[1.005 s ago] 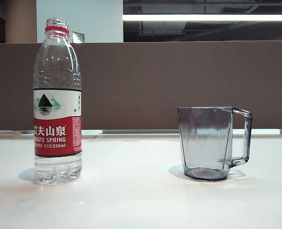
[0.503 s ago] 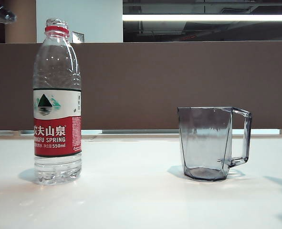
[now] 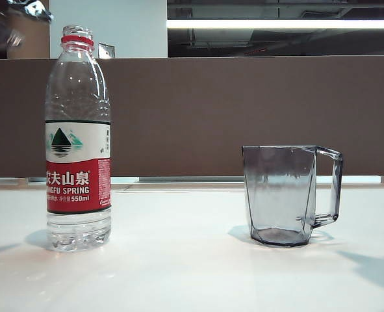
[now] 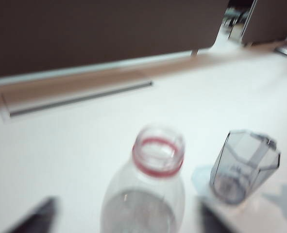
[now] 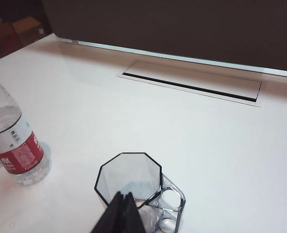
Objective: Pick up the mineral water bottle with the left hand on the table and pour water into the mug until it's half full.
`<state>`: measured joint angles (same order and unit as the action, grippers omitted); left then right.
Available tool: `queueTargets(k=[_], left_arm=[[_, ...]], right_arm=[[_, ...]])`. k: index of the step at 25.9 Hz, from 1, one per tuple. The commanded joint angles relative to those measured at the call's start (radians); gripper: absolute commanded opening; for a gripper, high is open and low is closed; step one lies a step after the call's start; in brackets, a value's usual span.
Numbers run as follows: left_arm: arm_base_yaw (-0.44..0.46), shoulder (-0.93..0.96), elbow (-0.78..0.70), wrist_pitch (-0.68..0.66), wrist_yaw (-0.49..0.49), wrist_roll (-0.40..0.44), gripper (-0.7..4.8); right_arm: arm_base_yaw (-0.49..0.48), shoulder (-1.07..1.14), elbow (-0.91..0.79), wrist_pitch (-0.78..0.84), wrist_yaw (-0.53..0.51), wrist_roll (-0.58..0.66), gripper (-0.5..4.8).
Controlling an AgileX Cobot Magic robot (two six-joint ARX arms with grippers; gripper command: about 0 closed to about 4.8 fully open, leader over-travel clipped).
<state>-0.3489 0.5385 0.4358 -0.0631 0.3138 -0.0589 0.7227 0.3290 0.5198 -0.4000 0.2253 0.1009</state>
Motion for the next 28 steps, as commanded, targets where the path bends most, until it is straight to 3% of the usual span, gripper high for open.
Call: queueTargets(k=[1, 5, 9, 13, 23, 28], left_arm=[[0.001, 0.000, -0.001, -0.037, 0.050, 0.035, 4.79], [0.001, 0.002, -0.023, -0.020, 0.094, 0.070, 4.79], [0.001, 0.032, -0.091, 0.096, 0.121, 0.074, 4.79], [0.001, 0.133, -0.105, 0.184, 0.119, 0.087, 4.79], [0.001, 0.441, -0.105, 0.450, 0.235, 0.112, 4.79], [0.001, 0.518, -0.105, 0.511, 0.251, 0.112, 4.79]], right_arm=[[0.043, 0.000, 0.009, -0.016, 0.051, 0.004, -0.03], [0.068, 0.000, 0.009, -0.019, 0.061, 0.004, -0.03], [0.069, 0.000, 0.009, -0.019, 0.061, 0.004, -0.03], [0.069, 0.000, 0.009, -0.019, 0.061, 0.004, -0.02], [0.069, 0.001, 0.008, -0.028, 0.061, 0.004, -0.02], [0.069, 0.000, 0.008, -0.094, 0.060, 0.004, -0.03]])
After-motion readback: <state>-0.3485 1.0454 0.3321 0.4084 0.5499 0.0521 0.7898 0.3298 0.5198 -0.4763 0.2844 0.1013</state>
